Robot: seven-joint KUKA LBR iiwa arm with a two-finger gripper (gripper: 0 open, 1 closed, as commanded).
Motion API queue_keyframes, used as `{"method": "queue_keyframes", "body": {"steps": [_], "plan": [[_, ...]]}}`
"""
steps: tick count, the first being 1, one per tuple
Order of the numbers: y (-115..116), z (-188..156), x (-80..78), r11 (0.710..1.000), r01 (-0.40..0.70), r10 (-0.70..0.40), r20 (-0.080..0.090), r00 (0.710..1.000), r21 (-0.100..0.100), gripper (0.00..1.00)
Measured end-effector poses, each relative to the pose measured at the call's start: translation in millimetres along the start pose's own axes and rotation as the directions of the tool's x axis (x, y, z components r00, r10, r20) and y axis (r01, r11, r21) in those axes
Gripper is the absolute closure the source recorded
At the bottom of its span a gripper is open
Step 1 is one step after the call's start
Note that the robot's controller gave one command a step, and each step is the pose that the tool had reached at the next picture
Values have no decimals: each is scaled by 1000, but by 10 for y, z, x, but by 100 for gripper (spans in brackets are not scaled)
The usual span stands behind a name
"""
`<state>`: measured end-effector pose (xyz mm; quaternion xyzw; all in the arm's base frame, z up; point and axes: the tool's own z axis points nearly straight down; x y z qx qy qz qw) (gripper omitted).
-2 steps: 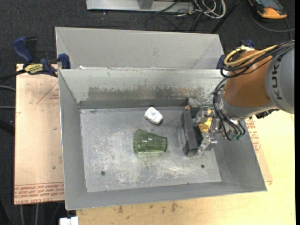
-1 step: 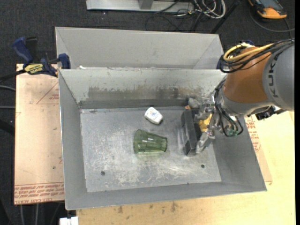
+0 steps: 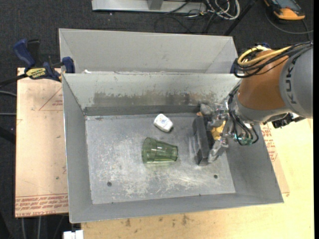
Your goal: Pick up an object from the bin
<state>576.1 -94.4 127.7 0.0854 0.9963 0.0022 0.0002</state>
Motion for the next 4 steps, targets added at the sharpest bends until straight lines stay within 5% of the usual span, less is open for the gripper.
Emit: {"method": "queue_keyframes", "body": {"steps": [1, 2, 3, 4], "plan": [[-7, 15, 8, 1000, -2, 2, 1, 1000, 1, 0], [-102, 81, -164, 997, -77, 77, -36, 996, -4, 0], [-103, 102, -201, 992, -128, 127, -42, 991, -8, 100], [-103, 102, -201, 992, -128, 127, -42, 991, -8, 100]]}}
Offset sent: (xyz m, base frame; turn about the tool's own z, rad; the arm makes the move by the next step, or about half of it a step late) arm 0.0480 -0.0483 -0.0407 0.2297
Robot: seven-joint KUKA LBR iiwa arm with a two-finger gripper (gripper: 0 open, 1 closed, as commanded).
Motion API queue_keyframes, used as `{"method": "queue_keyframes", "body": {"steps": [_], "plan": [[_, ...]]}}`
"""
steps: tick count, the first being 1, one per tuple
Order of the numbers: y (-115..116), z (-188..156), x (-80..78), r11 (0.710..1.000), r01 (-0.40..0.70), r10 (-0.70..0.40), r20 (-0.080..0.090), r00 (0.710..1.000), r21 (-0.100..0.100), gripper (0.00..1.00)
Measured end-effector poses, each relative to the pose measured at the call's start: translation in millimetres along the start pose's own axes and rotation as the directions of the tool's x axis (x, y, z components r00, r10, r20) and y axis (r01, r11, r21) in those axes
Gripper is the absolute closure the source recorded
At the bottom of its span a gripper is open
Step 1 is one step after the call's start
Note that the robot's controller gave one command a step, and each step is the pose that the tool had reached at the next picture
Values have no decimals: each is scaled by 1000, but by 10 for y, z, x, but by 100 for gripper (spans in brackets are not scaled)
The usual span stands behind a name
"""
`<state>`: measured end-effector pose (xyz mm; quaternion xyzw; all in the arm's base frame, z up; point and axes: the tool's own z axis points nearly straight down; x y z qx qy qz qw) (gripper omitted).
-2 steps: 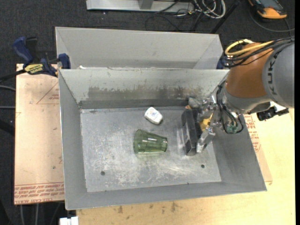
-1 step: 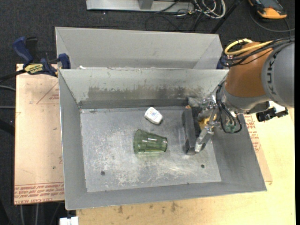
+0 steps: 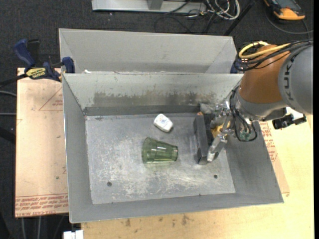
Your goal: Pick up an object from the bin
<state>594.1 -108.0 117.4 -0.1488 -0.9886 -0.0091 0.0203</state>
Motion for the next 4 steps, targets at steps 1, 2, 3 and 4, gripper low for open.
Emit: {"method": "queue_keyframes", "body": {"steps": [1, 2, 3, 4], "plan": [[-30, -47, 9, 1000, 31, -31, 3, 1000, 4, 100], [-103, -580, 76, 1000, 6, -6, 39, 999, 12, 100], [-268, -342, 53, 985, -170, 170, 54, 984, 1, 0], [-484, 380, -30, 1000, 5, -5, 73, 997, 7, 100]]}}
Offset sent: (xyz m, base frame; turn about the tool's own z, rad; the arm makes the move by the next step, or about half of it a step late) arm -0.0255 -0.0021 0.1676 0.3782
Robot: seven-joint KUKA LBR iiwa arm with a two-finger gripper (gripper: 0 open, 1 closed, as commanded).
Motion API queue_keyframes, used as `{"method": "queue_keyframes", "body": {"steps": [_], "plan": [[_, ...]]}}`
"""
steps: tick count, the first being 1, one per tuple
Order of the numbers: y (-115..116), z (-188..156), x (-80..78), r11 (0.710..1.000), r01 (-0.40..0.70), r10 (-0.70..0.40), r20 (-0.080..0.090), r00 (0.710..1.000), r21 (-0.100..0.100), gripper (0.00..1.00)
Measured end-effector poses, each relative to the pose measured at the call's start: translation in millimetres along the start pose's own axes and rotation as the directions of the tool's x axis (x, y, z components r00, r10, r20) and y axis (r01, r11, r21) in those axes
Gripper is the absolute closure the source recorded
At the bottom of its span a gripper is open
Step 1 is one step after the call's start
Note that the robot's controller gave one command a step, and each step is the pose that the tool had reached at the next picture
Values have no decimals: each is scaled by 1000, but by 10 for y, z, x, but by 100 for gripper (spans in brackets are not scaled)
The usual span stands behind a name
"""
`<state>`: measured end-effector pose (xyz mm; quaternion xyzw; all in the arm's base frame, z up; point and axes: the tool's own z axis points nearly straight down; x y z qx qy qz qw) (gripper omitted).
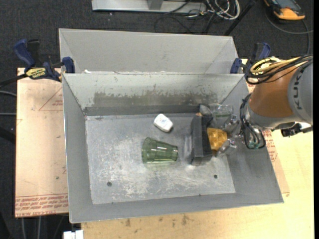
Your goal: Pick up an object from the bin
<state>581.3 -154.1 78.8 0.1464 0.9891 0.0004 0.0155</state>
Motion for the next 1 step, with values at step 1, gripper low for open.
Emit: {"method": "queue_keyframes", "body": {"steps": [1], "plan": [[0, 0, 0, 1000, 0, 0, 0, 1000, 0, 100]]}}
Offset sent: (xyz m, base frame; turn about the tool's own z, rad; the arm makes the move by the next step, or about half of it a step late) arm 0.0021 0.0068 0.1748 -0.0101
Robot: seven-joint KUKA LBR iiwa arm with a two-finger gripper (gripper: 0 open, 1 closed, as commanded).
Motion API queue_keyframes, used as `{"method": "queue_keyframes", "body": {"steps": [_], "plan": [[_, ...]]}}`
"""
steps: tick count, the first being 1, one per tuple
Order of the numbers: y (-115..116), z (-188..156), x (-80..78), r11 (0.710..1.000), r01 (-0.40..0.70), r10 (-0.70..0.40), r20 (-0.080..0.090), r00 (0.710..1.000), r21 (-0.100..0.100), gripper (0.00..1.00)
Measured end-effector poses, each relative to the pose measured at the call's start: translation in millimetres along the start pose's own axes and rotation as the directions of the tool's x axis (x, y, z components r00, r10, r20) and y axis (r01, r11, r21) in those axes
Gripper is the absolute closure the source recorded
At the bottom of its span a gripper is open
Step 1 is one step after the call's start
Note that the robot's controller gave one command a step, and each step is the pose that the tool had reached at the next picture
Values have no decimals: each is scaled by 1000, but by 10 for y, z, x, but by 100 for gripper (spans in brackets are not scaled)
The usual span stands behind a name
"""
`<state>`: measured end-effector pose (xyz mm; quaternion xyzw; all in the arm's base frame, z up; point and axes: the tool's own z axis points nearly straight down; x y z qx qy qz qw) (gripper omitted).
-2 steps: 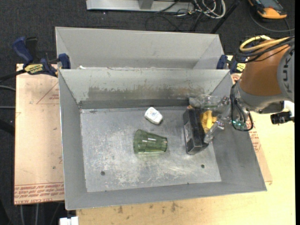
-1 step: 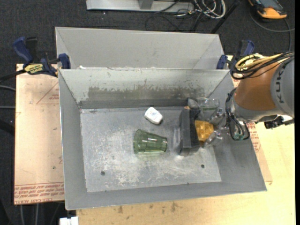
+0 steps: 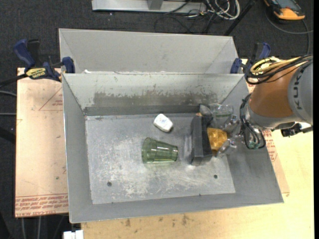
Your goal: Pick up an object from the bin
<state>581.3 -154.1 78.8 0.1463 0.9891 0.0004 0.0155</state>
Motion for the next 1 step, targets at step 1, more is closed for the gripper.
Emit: {"method": "queue_keyframes", "body": {"steps": [1], "plan": [[89, -1789, -79, 1000, 11, -11, -19, 1000, 4, 100]]}}
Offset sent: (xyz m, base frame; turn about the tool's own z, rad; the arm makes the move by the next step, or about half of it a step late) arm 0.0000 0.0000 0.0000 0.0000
